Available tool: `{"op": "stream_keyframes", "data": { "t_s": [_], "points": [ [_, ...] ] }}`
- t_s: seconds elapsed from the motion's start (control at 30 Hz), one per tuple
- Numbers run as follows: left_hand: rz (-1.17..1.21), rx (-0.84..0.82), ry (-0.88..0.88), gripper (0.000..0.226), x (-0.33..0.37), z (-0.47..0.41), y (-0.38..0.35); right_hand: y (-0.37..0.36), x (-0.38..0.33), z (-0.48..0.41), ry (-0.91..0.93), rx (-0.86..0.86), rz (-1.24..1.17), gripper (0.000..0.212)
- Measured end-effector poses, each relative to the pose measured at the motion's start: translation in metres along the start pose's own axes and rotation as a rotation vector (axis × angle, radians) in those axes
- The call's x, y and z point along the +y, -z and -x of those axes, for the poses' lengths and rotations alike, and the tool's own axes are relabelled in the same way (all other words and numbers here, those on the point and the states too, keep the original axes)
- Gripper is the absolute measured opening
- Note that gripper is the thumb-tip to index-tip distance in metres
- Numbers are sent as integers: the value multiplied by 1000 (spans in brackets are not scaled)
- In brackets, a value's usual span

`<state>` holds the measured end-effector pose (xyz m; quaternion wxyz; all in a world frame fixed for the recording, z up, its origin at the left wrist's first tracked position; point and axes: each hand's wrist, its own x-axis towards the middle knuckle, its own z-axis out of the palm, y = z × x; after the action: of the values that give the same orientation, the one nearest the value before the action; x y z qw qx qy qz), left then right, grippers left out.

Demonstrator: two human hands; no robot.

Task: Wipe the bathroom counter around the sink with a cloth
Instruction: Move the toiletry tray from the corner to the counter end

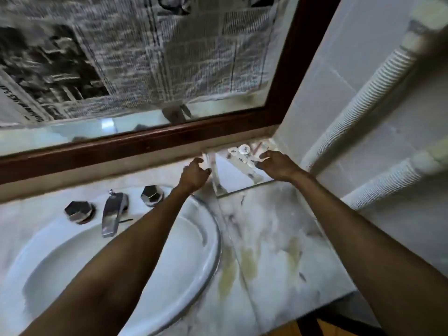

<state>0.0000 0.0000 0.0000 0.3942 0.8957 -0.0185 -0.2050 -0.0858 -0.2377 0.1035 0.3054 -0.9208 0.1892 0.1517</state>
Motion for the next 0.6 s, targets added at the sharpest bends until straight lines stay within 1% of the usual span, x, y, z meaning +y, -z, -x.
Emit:
{"op": "stream_keyframes", "data": {
  "t_s": [0.07, 0.13, 0.2, 0.27, 0.33, 0.47, 0.6],
  "points": [
    [8, -23, 79, 65, 0, -11, -16, -9, 8, -9, -34, -13, -58, 47],
    [39, -8, 123, 71, 1, -12, -30, -23, 24, -19, -60, -7, -72, 49],
    [75, 21, 137, 71, 1, -19, -40, -33, 35, -32, -89, 4, -61, 54],
    [77, 23, 126, 66, -4, -26, -44, -40, 44, -45, -110, -5, -27, 61],
    [62, 17, 129, 67, -12, -30, -46, -46, 51, -58, -127, -14, 11, 67],
    [110, 43, 147, 88, -25, -28, -35, -56, 64, -83, -149, 8, 45, 80],
    [109, 36, 199, 98, -42, -26, -19, -69, 69, -99, -180, 81, 71, 82]
  ]
}}
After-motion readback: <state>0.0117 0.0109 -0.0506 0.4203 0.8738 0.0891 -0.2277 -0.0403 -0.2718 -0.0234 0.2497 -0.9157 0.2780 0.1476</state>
